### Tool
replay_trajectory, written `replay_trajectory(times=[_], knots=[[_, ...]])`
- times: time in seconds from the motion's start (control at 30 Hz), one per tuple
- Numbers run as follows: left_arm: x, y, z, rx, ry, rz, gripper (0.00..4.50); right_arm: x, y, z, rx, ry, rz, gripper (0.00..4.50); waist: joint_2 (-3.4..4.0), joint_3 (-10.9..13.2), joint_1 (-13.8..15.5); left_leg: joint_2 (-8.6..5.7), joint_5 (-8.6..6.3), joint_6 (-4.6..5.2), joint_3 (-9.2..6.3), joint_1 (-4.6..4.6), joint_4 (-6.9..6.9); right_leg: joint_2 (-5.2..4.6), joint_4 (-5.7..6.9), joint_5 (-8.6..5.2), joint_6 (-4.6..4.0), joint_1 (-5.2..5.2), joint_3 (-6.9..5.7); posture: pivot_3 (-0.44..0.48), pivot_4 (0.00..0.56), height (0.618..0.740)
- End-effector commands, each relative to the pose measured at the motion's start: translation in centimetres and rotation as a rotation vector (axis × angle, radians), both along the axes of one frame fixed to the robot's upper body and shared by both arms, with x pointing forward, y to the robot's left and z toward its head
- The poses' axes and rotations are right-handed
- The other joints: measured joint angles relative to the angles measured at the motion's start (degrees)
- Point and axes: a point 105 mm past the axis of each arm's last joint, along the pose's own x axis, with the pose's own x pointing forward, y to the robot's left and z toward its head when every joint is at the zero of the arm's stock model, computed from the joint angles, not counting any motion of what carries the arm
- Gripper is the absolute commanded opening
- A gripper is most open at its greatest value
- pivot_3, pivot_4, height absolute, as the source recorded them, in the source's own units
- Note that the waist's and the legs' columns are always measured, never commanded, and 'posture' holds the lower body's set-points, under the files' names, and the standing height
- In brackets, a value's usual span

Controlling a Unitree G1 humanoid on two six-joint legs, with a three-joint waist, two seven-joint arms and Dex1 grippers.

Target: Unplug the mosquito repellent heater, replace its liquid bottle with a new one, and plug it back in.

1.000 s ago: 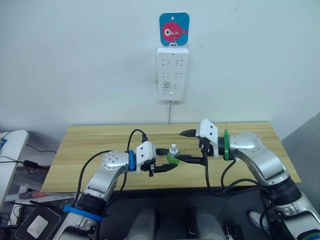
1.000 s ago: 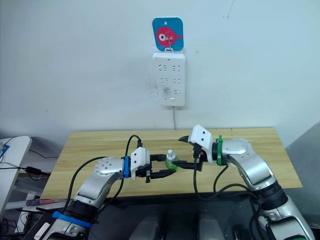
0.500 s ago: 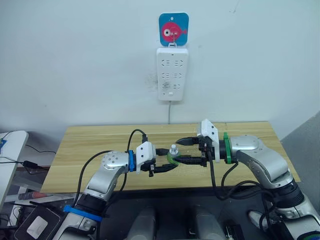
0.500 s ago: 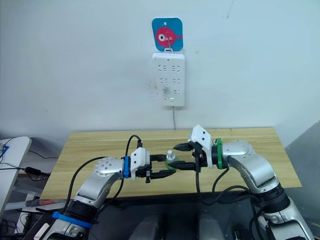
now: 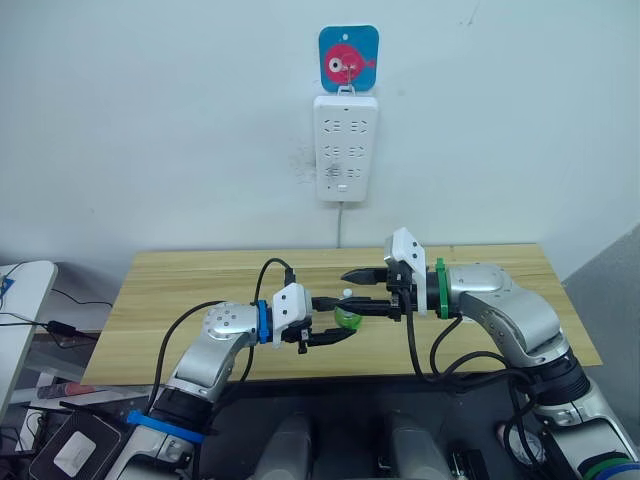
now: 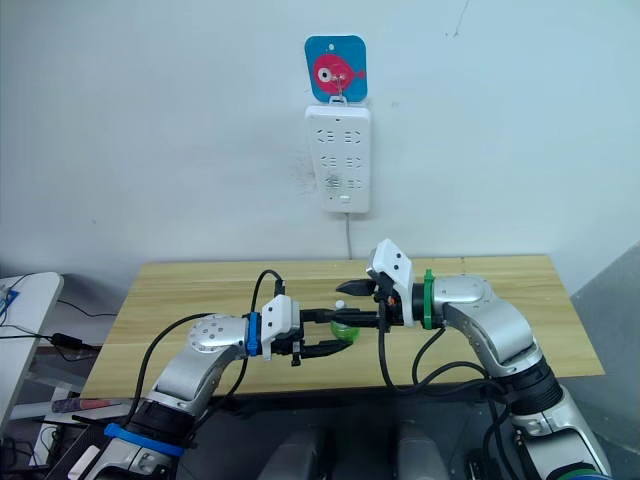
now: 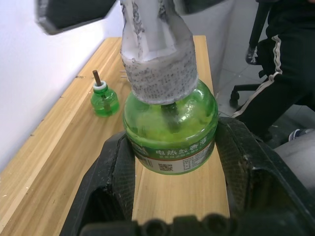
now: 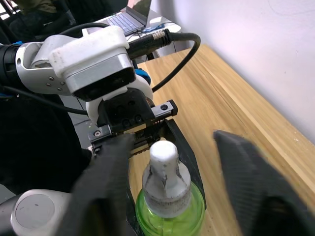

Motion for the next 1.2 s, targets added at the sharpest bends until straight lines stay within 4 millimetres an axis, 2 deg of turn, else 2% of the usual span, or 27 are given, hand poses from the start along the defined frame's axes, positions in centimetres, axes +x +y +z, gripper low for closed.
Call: replay_trajectory(times=[0.03, 0.13, 0.33, 0.5, 0.57, 0.63, 0.67, 0.73, 0.8, 0.97, 1.03, 1.2], knots=[[-0.4, -0.4, 0.9, -0.017, -0.038, -0.028, 2.21, -0.4, 0.4, 0.9, 0.016, -0.047, 0.039, 1.23, 0.0, 0.0, 0.0, 0.0, 0.0, 0.0, 0.0, 0.0, 0.0, 0.0, 0.01, 0.0, 0.0, 0.0, -0.01, 0.008, 0.144, 0.74], [-0.5, -0.4, 0.8, -0.015, -0.036, -0.028, 2.21, -0.6, 0.3, 1.0, 0.014, -0.048, 0.055, 0.22, 0.0, 0.0, 0.0, 0.0, 0.0, 0.0, 0.0, 0.0, 0.0, 0.0, 0.01, 0.0, 0.0, 0.0, 0.0, 0.007, 0.145, 0.74], [-0.7, -0.4, 0.7, -0.01, -0.033, -0.033, 2.21, -1.4, 0.4, 1.5, 0.018, -0.047, 0.086, 0.23, 0.0, 0.0, 0.0, 0.0, 0.0, 0.0, -0.01, 0.0, 0.0, 0.0, 0.0, 0.0, 0.0, 0.0, -0.01, 0.006, 0.145, 0.74], [-0.2, 1.0, -0.8, 0.028, -0.022, 0.02, 2.21, -0.5, 0.9, 8.0, 0.169, -0.087, 0.021, 0.23, 0.01, 0.0, -0.2, 0.02, 0.0, 0.0, 0.0, 0.0, 0.0, 0.0, 0.04, 0.0, 0.0, -0.04, 0.03, 0.004, 0.149, 0.74], [-0.2, 1.4, -1.3, 0.03, -0.018, 0.047, 2.21, 0.3, 0.7, 9.6, 0.227, -0.096, -0.037, 0.23, 0.02, 0.0, -0.1, 0.05, 0.0, 0.0, -0.04, 0.01, -0.03, 0.01, 0.03, 0.0, 0.0, -0.04, -0.01, 0.001, 0.151, 0.74], [-0.3, 1.7, -1.8, 0.027, -0.014, 0.072, 2.21, 2.1, 0.0, 10.0, 0.272, -0.11, -0.155, 0.23, -0.03, -0.1, -0.1, 0.04, 0.0, 0.0, -0.05, 0.01, -0.06, 0.01, -0.02, 0.0, -0.01, -0.03, -0.02, -0.004, 0.155, 0.74], [-0.3, 1.7, -2.0, 0.024, -0.014, 0.084, 2.21, 3.6, -0.7, 8.8, 0.255, -0.141, -0.257, 0.23, -0.05, -0.1, 0.0, 0.04, -0.01, 0.0, -0.05, 0.0, -0.08, 0.01, -0.05, 0.0, -0.01, -0.02, -0.01, -0.004, 0.155, 0.74], [0.0, 1.5, -1.9, 0.006, -0.019, 0.113, 2.21, 6.1, -2.2, 4.5, 0.148, -0.209, -0.427, 0.23, -0.18, -0.3, 0.4, -0.02, -0.01, 0.01, -0.04, 0.0, -0.07, -0.04, -0.09, 0.0, -0.01, 0.0, -0.01, -0.007, 0.159, 0.74], [0.3, 1.4, -1.6, -0.009, -0.025, 0.136, 2.21, 7.0, -2.9, 1.7, 0.09, -0.253, -0.496, 0.23, -0.28, -0.3, 0.6, -0.09, -0.01, 0.03, -0.03, 0.01, -0.04, -0.08, -0.13, 0.0, -0.01, 0.04, -0.03, -0.007, 0.159, 0.74], [1.3, 1.9, -0.7, -0.038, -0.047, 0.23, 2.21, 9.5, -3.8, -4.5, 0.092, -0.271, -0.706, 0.23, -0.26, -0.3, -0.6, -0.02, 0.03, 0.07, 0.28, 0.07, -0.09, -0.06, 0.08, 0.0, 0.0, -0.07, 0.16, 0.015, 0.171, 0.74], [1.1, 2.3, -0.4, -0.037, -0.045, 0.256, 2.21, 10.5, -4.1, -6.3, 0.089, -0.262, -0.793, 0.23, -0.25, -0.3, -1.0, 0.08, 0.02, 0.07, 0.31, 0.3, -0.22, 0.03, 0.09, -0.01, -0.03, 0.05, 0.18, 0.041, 0.184, 0.74], [0.1, 3.7, -0.2, -0.009, -0.032, 0.294, 2.21, 11.8, -4.6, -9.0, 0.067, -0.237, -0.907, 0.23, -0.18, -0.2, -1.4, 0.14, 0.02, 0.07, 0.32, 0.36, -0.3, 0.09, 0.1, -0.1, -0.18, 0.06, 0.2, 0.084, 0.215, 0.74]])
